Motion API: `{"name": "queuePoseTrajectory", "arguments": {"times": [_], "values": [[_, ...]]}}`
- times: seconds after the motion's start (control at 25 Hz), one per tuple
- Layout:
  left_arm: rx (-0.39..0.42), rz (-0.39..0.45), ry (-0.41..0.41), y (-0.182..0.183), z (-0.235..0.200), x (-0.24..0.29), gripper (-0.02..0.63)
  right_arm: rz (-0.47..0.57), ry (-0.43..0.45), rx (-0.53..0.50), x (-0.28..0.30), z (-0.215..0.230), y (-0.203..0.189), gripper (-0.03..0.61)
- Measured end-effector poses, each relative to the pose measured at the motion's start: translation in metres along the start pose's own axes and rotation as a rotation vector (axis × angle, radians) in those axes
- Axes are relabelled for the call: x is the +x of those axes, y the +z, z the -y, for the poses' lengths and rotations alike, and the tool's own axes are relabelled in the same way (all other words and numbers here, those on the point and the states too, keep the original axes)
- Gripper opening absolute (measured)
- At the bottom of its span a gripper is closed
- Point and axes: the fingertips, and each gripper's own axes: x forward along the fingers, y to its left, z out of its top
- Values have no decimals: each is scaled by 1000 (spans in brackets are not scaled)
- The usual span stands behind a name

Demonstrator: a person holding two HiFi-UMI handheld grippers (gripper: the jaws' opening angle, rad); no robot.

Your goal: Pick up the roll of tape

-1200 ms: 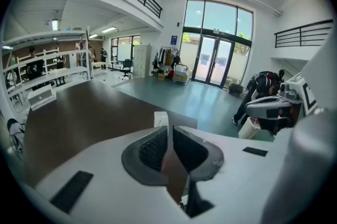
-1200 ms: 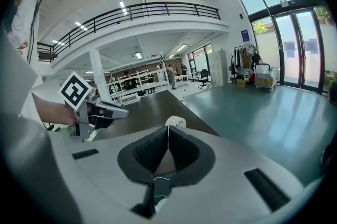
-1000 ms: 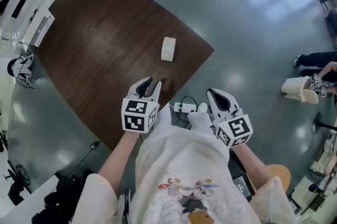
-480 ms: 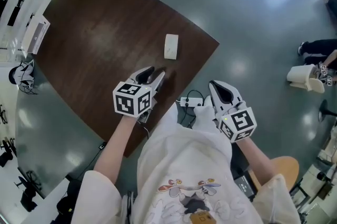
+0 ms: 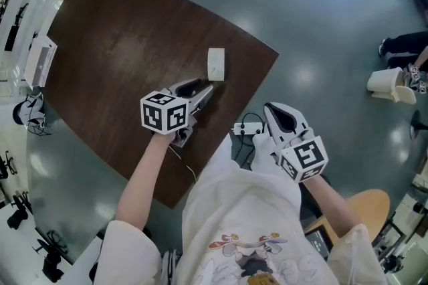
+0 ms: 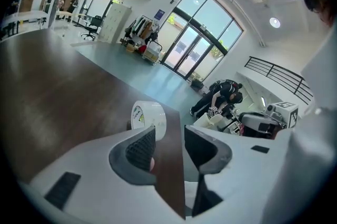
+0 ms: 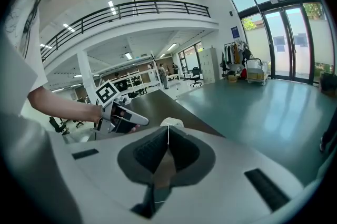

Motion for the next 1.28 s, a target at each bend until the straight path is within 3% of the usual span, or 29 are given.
{"name": "queuePoseTrajectory", "arguments": {"times": [0.64,1.28], "values": [[-73,-42,-197,12,-41,41,163,-26,-13,25,16,1,-2,8],[-242,-117,-472,20,-46,68,163,-78,-47,41,34,19,-19,8]]}}
